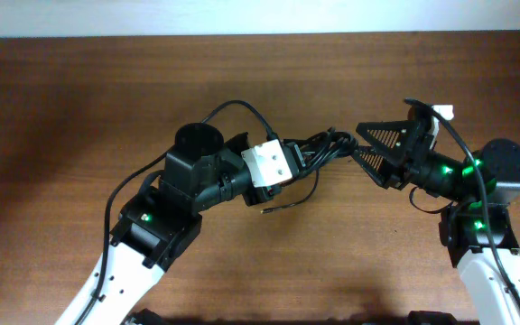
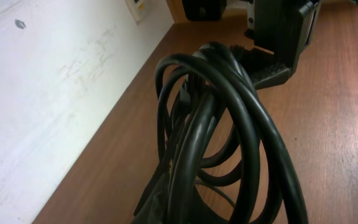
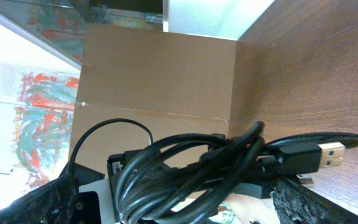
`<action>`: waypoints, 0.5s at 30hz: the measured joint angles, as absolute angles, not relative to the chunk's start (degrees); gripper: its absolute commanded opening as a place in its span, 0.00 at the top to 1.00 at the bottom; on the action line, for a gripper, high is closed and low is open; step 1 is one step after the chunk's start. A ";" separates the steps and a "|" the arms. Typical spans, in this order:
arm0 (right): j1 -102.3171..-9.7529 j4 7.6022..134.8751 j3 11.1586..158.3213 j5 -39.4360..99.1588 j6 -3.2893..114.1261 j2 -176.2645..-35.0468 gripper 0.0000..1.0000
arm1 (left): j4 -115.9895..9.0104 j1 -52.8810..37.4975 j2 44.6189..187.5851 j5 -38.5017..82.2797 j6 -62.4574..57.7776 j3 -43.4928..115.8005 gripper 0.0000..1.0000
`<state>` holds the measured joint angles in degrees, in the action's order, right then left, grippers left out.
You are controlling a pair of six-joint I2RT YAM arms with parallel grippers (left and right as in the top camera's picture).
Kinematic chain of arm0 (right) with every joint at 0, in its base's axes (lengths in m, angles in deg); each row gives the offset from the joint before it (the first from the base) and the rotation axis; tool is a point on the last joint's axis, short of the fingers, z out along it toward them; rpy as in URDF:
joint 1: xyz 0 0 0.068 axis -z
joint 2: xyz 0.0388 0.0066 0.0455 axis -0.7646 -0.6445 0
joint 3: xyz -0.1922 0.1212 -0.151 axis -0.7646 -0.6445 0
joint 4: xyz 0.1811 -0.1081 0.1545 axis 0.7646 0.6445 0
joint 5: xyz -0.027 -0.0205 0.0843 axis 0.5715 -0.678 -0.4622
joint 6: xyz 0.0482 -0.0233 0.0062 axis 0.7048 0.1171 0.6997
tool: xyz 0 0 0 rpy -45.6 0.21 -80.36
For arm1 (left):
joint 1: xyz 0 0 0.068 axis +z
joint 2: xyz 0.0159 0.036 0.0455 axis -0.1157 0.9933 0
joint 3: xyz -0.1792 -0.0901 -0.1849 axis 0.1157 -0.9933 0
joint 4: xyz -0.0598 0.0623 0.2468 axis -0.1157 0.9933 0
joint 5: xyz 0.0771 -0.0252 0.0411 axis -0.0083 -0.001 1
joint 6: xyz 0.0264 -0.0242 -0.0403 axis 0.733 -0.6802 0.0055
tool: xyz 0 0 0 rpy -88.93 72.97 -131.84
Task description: Untangle cables
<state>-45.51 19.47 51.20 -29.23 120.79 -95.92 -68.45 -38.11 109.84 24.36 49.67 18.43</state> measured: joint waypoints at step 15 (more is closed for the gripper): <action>-45.51 19.58 51.20 -28.99 120.55 -95.90 0.01 | -69.52 -38.11 109.91 23.29 51.22 18.43 1.00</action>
<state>-45.51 19.58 51.20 -28.99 120.55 -95.90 -69.52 -38.11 109.91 23.29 51.22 18.43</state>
